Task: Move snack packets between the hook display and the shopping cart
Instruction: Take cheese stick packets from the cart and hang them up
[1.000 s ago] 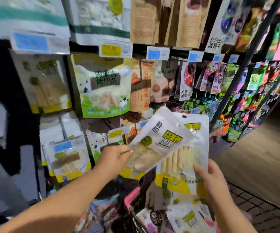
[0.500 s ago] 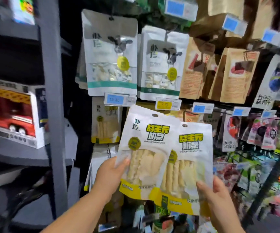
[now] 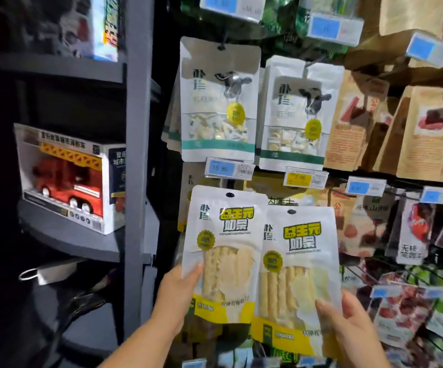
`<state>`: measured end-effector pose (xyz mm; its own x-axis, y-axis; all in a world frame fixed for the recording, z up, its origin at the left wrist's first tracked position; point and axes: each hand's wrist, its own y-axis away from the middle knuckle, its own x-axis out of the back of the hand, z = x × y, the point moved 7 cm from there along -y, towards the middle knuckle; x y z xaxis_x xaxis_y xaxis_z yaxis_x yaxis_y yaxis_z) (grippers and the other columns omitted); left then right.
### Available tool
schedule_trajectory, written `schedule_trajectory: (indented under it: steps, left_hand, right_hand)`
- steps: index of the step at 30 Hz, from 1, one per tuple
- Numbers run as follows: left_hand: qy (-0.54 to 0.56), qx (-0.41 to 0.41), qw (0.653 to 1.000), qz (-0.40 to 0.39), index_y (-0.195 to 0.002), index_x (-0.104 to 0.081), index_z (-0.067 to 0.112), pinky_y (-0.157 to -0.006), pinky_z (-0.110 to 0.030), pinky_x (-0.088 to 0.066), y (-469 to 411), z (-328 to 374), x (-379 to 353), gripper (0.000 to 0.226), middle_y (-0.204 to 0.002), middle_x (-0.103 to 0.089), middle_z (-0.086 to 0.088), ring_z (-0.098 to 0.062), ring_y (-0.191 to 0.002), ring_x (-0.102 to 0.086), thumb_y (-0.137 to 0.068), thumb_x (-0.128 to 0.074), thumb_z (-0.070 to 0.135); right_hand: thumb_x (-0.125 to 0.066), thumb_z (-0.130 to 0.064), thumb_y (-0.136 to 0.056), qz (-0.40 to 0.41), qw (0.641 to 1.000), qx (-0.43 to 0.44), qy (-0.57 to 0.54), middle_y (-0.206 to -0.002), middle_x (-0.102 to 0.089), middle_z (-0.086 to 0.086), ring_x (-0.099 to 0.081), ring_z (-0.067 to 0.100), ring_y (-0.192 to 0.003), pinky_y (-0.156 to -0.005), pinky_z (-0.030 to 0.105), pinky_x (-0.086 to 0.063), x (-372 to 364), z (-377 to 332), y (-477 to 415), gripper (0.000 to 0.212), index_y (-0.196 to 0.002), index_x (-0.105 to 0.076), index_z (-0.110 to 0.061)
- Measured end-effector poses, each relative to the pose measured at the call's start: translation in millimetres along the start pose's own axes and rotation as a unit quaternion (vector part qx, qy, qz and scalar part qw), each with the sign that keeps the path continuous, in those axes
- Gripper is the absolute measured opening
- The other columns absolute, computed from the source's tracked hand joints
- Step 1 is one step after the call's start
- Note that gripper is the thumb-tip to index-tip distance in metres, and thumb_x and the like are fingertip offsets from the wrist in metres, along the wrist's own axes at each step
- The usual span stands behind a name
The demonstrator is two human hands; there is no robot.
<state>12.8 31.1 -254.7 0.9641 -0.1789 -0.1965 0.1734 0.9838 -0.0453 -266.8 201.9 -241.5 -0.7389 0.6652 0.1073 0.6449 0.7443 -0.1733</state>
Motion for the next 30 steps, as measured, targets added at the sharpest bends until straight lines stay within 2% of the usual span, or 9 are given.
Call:
schedule_trajectory:
  steps: [3, 11, 14, 19, 26, 30]
  left_hand:
    - [0.018, 0.006, 1.0, 0.014, -0.105, -0.07, 0.022, -0.095, -0.047, -0.05, -4, -3, 4, 0.016, -0.102, -0.074, 0.002, -0.019, -0.1, -0.067, -0.093, -0.059, 0.022]
    - [0.051, -0.005, 0.999, 0.015, -0.103, -0.069, 0.026, -0.091, -0.043, -0.052, -18, 4, 4, 0.015, -0.103, -0.074, 0.001, -0.019, -0.1, -0.067, -0.094, -0.058, 0.021]
    - [0.045, -0.017, 0.999, 0.019, -0.102, -0.069, 0.026, -0.088, -0.038, -0.053, -25, 6, 3, 0.015, -0.102, -0.073, 0.003, -0.016, -0.099, -0.067, -0.095, -0.058, 0.02]
    - [0.043, -0.03, 0.998, 0.024, -0.105, -0.069, 0.025, -0.077, -0.028, -0.053, -30, 5, 2, 0.016, -0.1, -0.073, 0.006, -0.01, -0.094, -0.068, -0.094, -0.058, 0.02]
    - [0.047, -0.037, 0.997, 0.038, -0.109, -0.067, 0.023, -0.082, -0.032, -0.054, -38, 4, 5, 0.017, -0.1, -0.073, 0.004, -0.013, -0.095, -0.068, -0.095, -0.057, 0.021]
    - [0.044, -0.033, 0.998, 0.042, -0.108, -0.068, 0.024, -0.089, -0.043, -0.054, -44, 5, 3, 0.016, -0.102, -0.073, 0.0, -0.018, -0.097, -0.068, -0.094, -0.058, 0.024]
  right_hand:
    - [-0.069, -0.006, -0.086, -0.001, 1.0, 0.003, 0.014, -0.089, -0.076, 0.002, -0.069, 0.029, -0.088, -0.088, 0.047, -0.05, -5, 0, -2, 0.018, -0.091, -0.072, -0.023]
    - [-0.067, -0.006, -0.088, -0.004, 1.0, 0.001, 0.021, -0.09, -0.075, 0.006, -0.068, 0.033, -0.092, -0.093, 0.052, -0.05, -13, 1, -10, 0.012, -0.094, -0.069, -0.016]
    - [-0.067, -0.007, -0.088, -0.004, 1.0, 0.001, 0.019, -0.096, -0.073, 0.01, -0.068, 0.032, -0.093, -0.093, 0.053, -0.05, -15, 2, -15, 0.012, -0.094, -0.069, -0.017]
    - [-0.067, -0.012, -0.089, -0.007, 1.0, -0.011, 0.015, -0.093, -0.075, 0.005, -0.07, 0.033, -0.091, -0.089, 0.056, -0.052, -17, 6, -19, 0.013, -0.096, -0.07, -0.024]
    - [-0.063, -0.007, -0.09, -0.013, 1.0, -0.007, -0.009, -0.091, -0.076, 0.002, -0.07, 0.029, -0.088, -0.077, 0.043, -0.054, -20, 4, -21, 0.018, -0.101, -0.067, -0.022]
    - [-0.061, -0.005, -0.091, -0.021, 1.0, -0.004, -0.019, -0.091, -0.076, 0.0, -0.071, 0.024, -0.085, -0.073, 0.038, -0.053, -22, 0, -21, 0.022, -0.104, -0.066, -0.023]
